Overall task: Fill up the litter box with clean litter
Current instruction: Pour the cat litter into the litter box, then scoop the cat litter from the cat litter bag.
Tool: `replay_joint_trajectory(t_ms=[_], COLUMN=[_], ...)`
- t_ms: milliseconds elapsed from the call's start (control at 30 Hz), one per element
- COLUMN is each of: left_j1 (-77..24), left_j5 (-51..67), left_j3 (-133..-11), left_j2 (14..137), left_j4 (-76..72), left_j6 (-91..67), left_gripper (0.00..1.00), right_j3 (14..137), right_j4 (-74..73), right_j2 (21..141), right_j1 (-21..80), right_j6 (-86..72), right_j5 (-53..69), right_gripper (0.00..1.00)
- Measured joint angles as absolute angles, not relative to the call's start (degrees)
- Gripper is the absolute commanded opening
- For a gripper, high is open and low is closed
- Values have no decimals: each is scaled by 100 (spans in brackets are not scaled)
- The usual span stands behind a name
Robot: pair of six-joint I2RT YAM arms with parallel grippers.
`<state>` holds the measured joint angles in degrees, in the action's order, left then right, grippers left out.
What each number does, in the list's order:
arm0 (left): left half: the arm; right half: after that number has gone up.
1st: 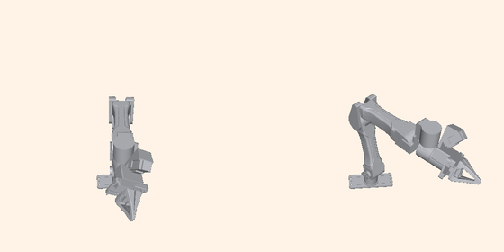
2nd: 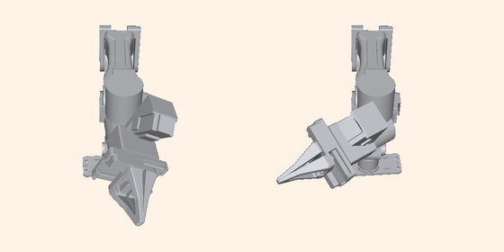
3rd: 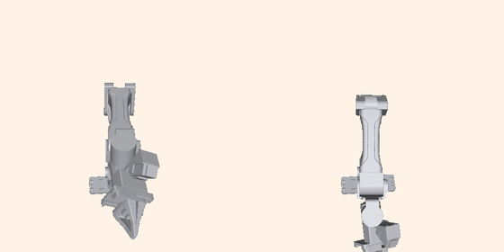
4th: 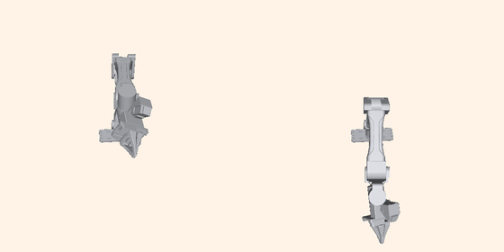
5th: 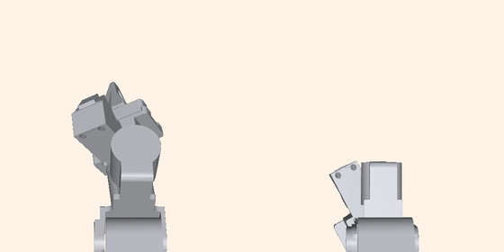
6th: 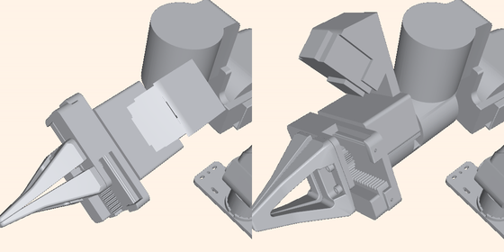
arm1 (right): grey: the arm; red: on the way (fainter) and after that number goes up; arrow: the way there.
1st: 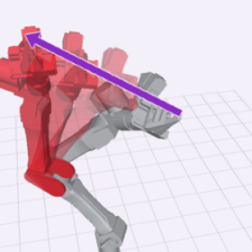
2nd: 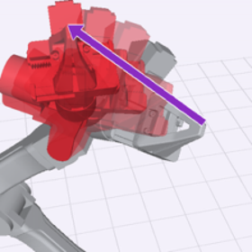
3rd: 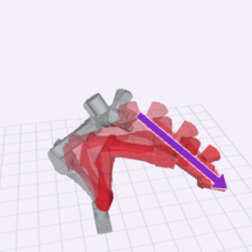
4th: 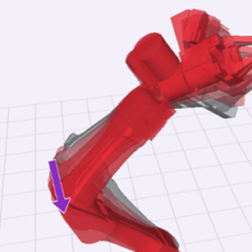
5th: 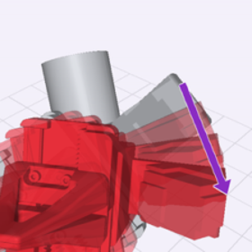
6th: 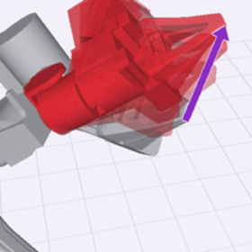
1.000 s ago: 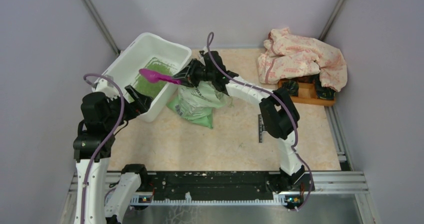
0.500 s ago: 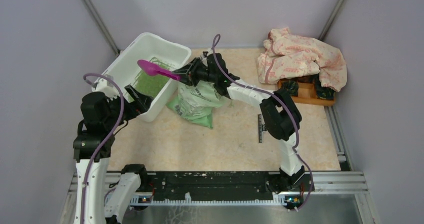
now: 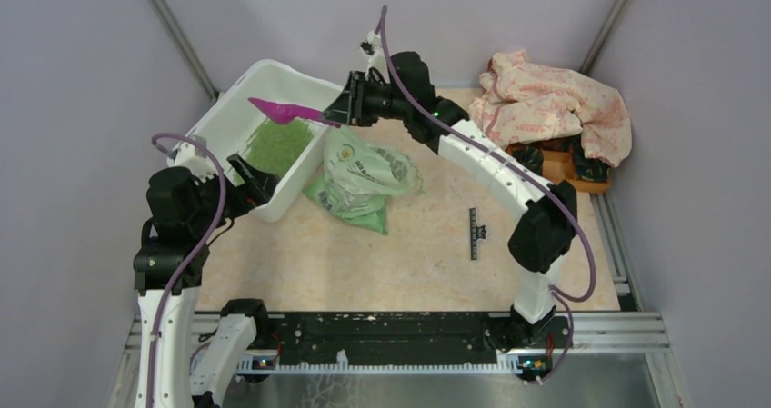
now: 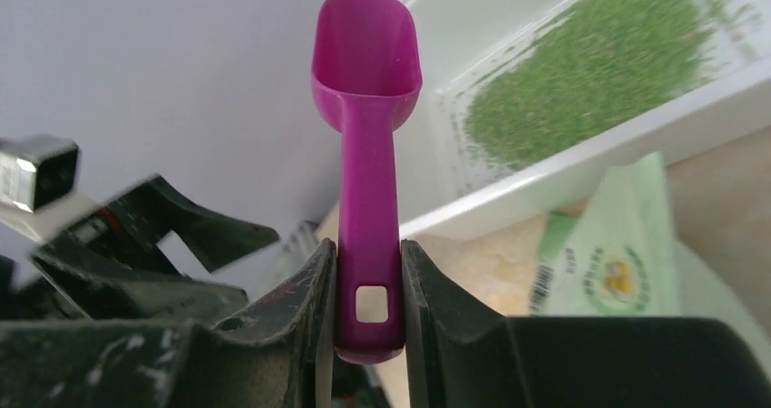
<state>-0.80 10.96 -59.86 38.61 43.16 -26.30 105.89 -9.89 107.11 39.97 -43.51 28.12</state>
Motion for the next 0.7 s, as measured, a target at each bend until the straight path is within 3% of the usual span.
replay_joint_trajectory(t_ms=[367,700], left_j1=[-80,-80], left_j5=[1216,1616], left_j3=[-5986,-5865], left_j2=[3972,4521], left_j4=[4108,3544], left_j6=[-2655,-2703], left_gripper=[99,99], right_j3=[9137,9107], right_j4=[-2814,-4733], right_j2=[8191,7295], right_j1=[3817,3173], right_j6=[-812,268], right_j5=[1323,416], right_gripper=[0,0])
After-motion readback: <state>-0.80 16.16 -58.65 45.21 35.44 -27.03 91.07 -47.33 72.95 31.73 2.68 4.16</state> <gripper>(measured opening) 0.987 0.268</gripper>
